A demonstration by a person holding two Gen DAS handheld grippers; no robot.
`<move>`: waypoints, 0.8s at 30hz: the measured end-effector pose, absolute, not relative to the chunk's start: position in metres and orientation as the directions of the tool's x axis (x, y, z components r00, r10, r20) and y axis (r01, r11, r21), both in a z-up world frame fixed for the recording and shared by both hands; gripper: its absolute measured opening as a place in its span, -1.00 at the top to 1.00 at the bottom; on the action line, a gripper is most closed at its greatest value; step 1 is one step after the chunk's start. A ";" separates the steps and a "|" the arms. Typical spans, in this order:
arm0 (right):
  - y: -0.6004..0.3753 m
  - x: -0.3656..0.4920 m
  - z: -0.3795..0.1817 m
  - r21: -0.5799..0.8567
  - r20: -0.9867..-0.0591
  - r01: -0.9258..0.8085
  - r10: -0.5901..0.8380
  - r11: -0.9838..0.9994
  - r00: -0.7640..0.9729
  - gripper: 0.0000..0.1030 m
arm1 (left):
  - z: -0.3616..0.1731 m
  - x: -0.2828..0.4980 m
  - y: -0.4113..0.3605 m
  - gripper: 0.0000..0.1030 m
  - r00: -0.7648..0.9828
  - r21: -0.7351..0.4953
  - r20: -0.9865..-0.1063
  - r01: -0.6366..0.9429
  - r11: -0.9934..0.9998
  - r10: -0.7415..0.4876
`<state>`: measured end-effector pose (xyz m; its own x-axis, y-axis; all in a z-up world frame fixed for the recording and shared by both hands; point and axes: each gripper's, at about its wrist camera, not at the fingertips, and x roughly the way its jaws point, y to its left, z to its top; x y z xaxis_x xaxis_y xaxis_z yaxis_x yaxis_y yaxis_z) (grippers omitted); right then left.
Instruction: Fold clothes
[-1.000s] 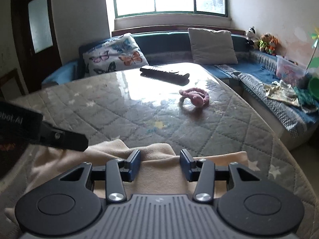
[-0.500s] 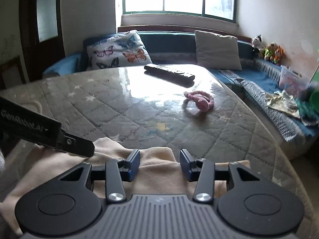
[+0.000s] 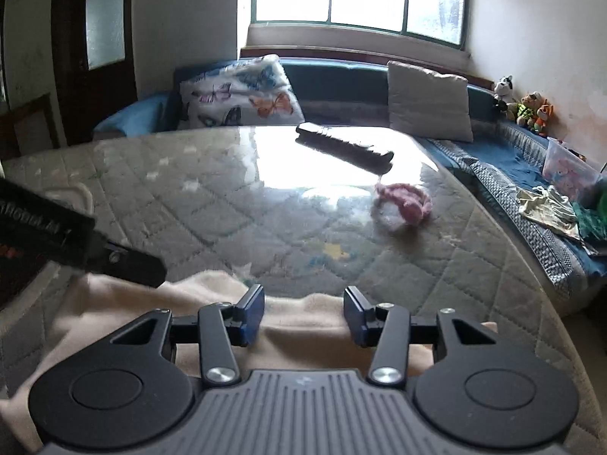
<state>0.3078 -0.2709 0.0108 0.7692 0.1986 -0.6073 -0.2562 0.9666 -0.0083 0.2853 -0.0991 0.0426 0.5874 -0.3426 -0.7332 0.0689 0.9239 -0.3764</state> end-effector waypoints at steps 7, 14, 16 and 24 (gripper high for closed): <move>-0.278 0.284 0.029 0.017 -0.587 -0.266 0.225 0.964 0.778 -0.01 | 0.044 0.265 -0.088 -0.09 0.598 -0.358 -0.733 0.065 0.931 -0.324; -0.257 0.247 0.023 0.002 -0.604 -0.359 0.287 0.933 0.743 -0.16 | 0.033 0.253 -0.077 -0.09 0.581 -0.341 -0.757 0.039 0.939 -0.299; -0.250 0.235 0.020 -0.009 -0.605 -0.391 0.306 0.921 0.735 -0.22 | 0.029 0.254 -0.074 -0.09 0.580 -0.331 -0.762 0.033 0.943 -0.288; -0.211 0.188 0.010 -0.137 -0.566 -0.474 0.324 0.870 0.758 -0.32 | 0.027 0.258 -0.072 -0.10 0.592 -0.323 -0.758 0.025 0.946 -0.274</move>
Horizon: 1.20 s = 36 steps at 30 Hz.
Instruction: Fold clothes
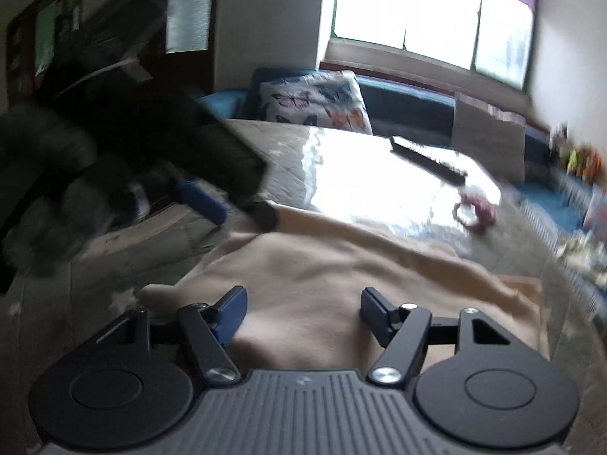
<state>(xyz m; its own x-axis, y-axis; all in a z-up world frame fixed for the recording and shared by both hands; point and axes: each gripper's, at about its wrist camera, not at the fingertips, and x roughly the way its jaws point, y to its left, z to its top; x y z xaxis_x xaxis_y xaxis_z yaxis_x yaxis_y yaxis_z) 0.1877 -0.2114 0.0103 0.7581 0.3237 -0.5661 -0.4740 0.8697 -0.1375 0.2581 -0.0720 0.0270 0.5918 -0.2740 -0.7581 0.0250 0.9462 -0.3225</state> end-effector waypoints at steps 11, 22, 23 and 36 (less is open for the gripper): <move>-0.238 0.165 0.021 -0.042 -0.516 -0.403 0.326 0.914 0.792 -0.33 | 0.041 0.210 -0.075 -0.14 0.608 -0.320 -0.726 0.115 0.940 -0.322; -0.246 0.156 0.005 -0.092 -0.522 -0.364 0.267 0.927 0.810 -0.33 | 0.026 0.180 -0.082 -0.16 0.605 -0.262 -0.739 0.151 0.953 -0.298; -0.247 0.155 0.008 -0.086 -0.513 -0.362 0.271 0.928 0.814 -0.33 | 0.026 0.180 -0.081 -0.16 0.606 -0.260 -0.739 0.149 0.954 -0.296; -0.273 0.154 0.012 -0.038 -0.501 -0.283 0.227 0.958 0.835 -0.34 | 0.025 0.178 -0.080 -0.18 0.614 -0.254 -0.734 0.149 0.956 -0.291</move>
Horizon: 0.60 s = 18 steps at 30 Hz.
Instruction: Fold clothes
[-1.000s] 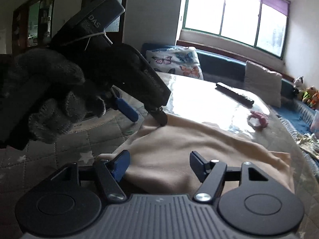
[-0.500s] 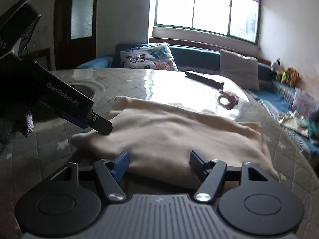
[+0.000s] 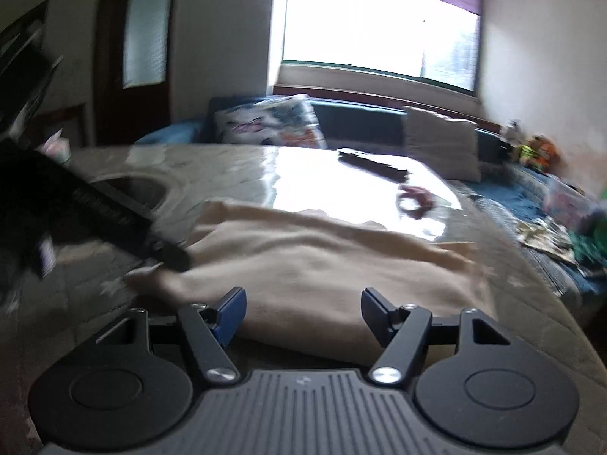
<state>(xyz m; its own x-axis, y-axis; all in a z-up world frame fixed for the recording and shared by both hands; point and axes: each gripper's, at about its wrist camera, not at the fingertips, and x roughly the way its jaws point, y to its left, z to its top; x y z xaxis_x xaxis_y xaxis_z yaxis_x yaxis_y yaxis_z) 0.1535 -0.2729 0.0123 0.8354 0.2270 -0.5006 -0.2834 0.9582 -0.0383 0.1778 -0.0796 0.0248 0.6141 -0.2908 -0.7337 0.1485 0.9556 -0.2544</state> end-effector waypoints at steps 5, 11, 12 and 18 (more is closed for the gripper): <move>-0.312 0.164 0.012 0.024 -0.513 -0.166 0.154 0.986 0.845 -0.34 | 0.025 0.178 -0.080 -0.19 0.614 -0.255 -0.734 0.149 0.955 -0.292; -0.341 0.164 0.007 0.099 -0.542 -0.121 0.155 0.988 0.826 -0.34 | 0.025 0.177 -0.079 -0.21 0.615 -0.252 -0.734 0.150 0.956 -0.290; -0.341 0.164 0.010 0.104 -0.534 -0.123 0.160 0.987 0.830 -0.34 | 0.024 0.177 -0.079 -0.21 0.615 -0.251 -0.734 0.150 0.956 -0.289; -0.331 0.181 0.019 0.105 -0.506 -0.164 0.195 0.981 0.840 -0.35 | 0.025 0.176 -0.080 -0.28 0.618 -0.241 -0.736 0.146 0.960 -0.279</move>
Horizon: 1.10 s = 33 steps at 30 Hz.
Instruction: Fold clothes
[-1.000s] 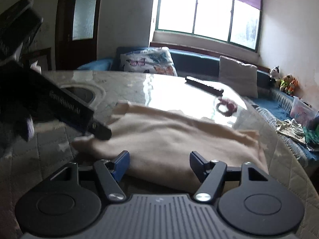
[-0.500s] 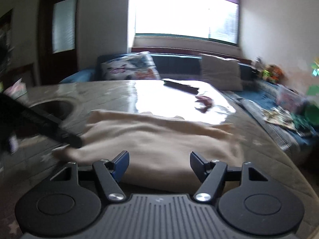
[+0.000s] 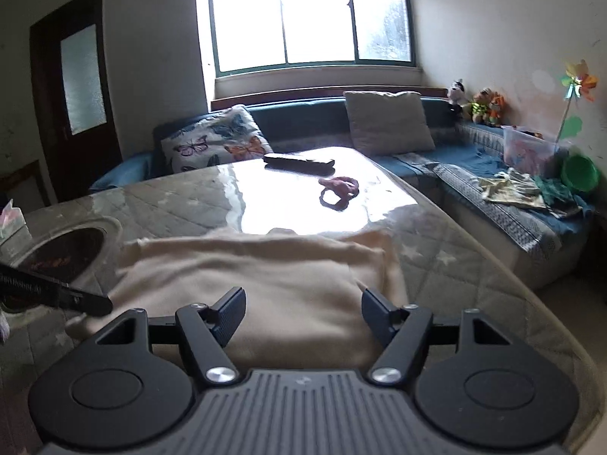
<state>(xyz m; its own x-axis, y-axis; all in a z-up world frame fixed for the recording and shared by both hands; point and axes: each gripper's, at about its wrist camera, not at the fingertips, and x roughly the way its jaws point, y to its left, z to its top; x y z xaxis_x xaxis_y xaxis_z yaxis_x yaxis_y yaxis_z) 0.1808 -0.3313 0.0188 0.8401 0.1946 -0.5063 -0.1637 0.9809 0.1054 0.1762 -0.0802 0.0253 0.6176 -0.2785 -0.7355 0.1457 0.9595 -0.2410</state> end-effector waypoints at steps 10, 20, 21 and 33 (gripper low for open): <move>-0.330 0.181 0.012 0.145 -0.525 -0.122 0.181 0.982 0.832 -0.46 | 0.027 0.166 -0.080 -0.47 0.621 -0.233 -0.730 0.165 0.958 -0.284; -0.324 0.151 0.018 0.120 -0.518 -0.084 0.134 0.989 0.845 -0.80 | 0.030 0.137 -0.085 -0.81 0.637 -0.180 -0.717 0.222 0.958 -0.282; -0.323 0.148 0.018 0.119 -0.519 -0.081 0.132 0.990 0.845 -0.83 | 0.030 0.133 -0.085 -0.83 0.639 -0.179 -0.714 0.226 0.957 -0.285; -0.302 0.119 0.020 0.070 -0.522 -0.063 0.091 0.996 0.848 -1.00 | 0.033 0.100 -0.080 -1.00 0.661 -0.174 -0.682 0.267 0.948 -0.311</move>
<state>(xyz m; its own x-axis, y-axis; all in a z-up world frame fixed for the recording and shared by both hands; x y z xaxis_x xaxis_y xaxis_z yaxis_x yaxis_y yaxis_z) 0.1186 -0.3019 0.0198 0.8482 0.0909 -0.5218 -0.0634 0.9955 0.0703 0.1002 -0.0796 0.0326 0.6614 -0.3113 -0.6824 0.2665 0.9480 -0.1741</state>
